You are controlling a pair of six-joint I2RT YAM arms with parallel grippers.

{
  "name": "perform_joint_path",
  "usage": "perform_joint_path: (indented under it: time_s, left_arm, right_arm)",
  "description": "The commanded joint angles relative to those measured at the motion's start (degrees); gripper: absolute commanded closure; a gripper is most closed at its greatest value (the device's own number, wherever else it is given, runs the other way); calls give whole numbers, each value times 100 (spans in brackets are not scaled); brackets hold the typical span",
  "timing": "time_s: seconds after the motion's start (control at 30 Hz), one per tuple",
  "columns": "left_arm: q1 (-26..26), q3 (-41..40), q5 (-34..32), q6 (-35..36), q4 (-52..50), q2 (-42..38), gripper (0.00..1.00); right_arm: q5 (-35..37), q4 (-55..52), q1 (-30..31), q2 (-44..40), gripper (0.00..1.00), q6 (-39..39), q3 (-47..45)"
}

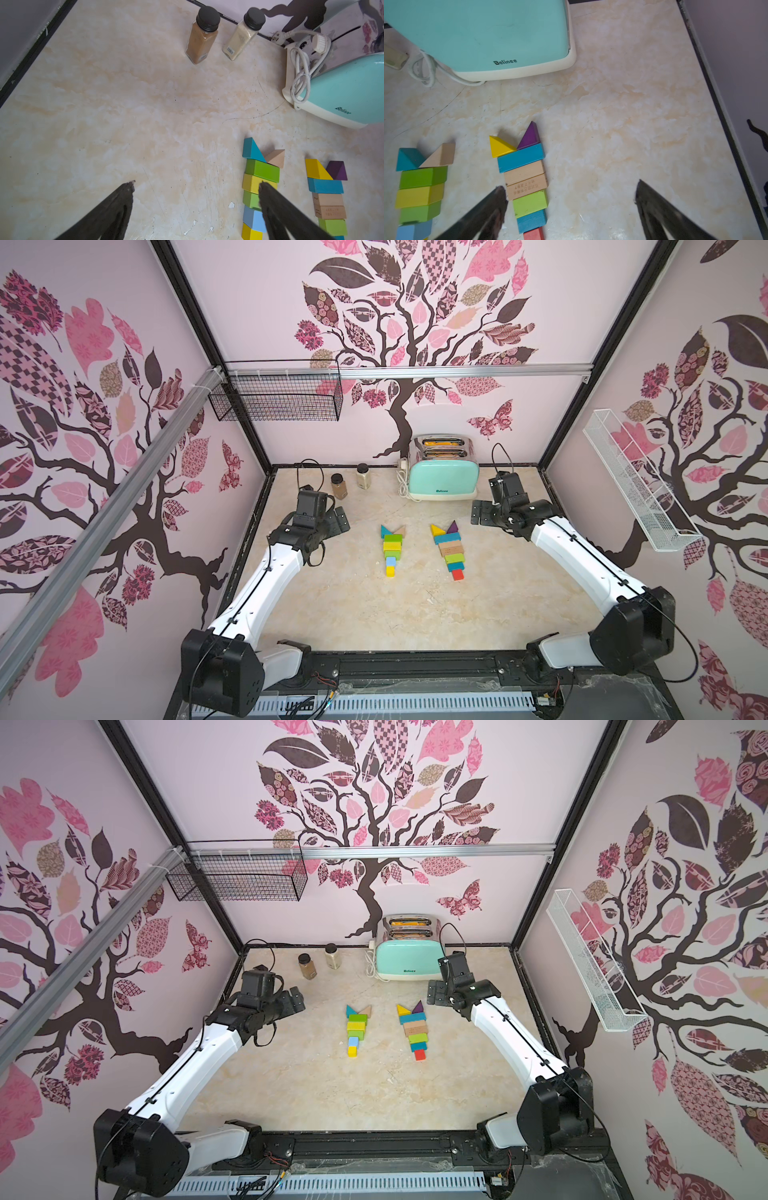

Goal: Assemble a carrot with building blocks
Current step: Reset both arms

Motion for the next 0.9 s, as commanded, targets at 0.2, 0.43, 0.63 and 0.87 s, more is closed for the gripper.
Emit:
perform_joint_path:
  time_s: [0.2, 0.43, 0.63, 0.87]
  left_arm:
    - [173, -330, -424, 427, 529, -129, 2]
    - [181, -831, -716, 657, 1094, -164, 2]
    - [189, -1580, -1069, 842, 2166, -482, 2]
    - [334, -1936, -1150, 953, 2683, -518, 2]
  right_arm:
    - [306, 2923, -1226, -89, 1, -410, -1740]
    - [583, 4966, -1371, 334, 1, -731, -2761]
    - [425, 6200, -1377, 557, 1, -1071, -3395]
    - [221, 6616, -1406, 457, 1, -1086, -3642]
